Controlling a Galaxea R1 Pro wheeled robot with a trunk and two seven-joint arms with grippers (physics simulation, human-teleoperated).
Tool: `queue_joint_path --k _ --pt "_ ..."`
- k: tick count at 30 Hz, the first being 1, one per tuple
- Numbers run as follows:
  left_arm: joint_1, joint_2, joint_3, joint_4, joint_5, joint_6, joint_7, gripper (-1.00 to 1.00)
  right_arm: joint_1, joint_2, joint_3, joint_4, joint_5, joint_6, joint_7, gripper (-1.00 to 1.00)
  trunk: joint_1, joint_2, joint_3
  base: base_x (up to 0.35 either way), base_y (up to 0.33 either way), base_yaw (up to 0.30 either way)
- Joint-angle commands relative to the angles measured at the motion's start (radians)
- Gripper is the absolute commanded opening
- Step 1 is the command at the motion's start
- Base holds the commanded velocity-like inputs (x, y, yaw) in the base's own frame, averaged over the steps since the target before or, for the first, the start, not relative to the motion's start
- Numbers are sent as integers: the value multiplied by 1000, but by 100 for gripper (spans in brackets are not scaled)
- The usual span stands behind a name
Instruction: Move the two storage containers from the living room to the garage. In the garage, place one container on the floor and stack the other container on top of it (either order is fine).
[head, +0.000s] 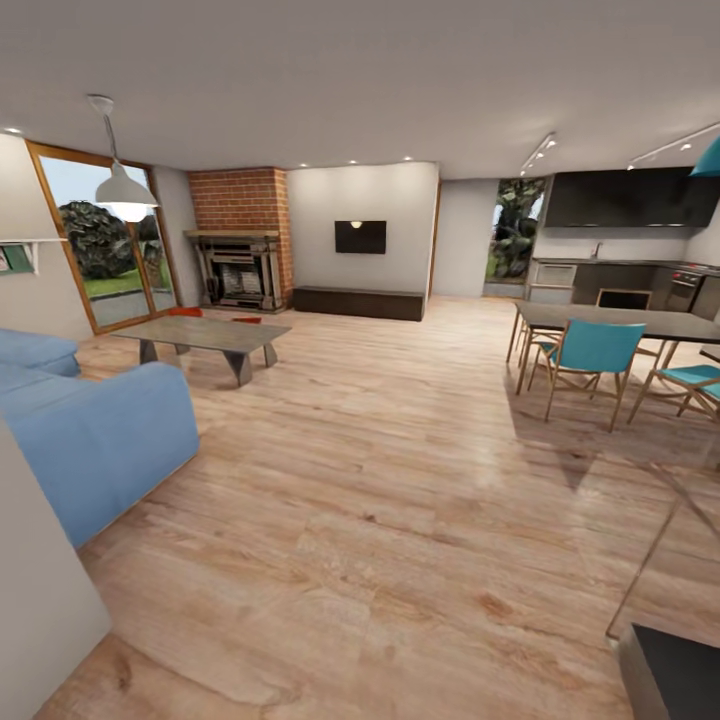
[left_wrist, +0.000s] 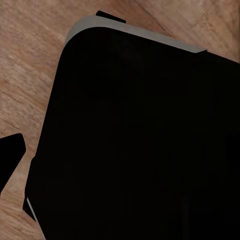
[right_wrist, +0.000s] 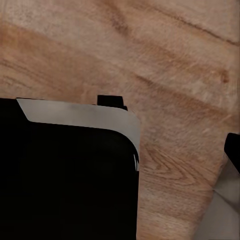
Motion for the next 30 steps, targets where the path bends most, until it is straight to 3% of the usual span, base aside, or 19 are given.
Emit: queue_joint_path --k 1,30 --pt "0 0 1 0 4 -2 0 100 -1 0 8 2 -8 -5 -1 100 1 0 -1 322 0 0" --pt "0 -2 -2 1 -2 -14 2 100 -1 0 9 2 -10 -5 -2 100 1 0 -1 322 0 0"
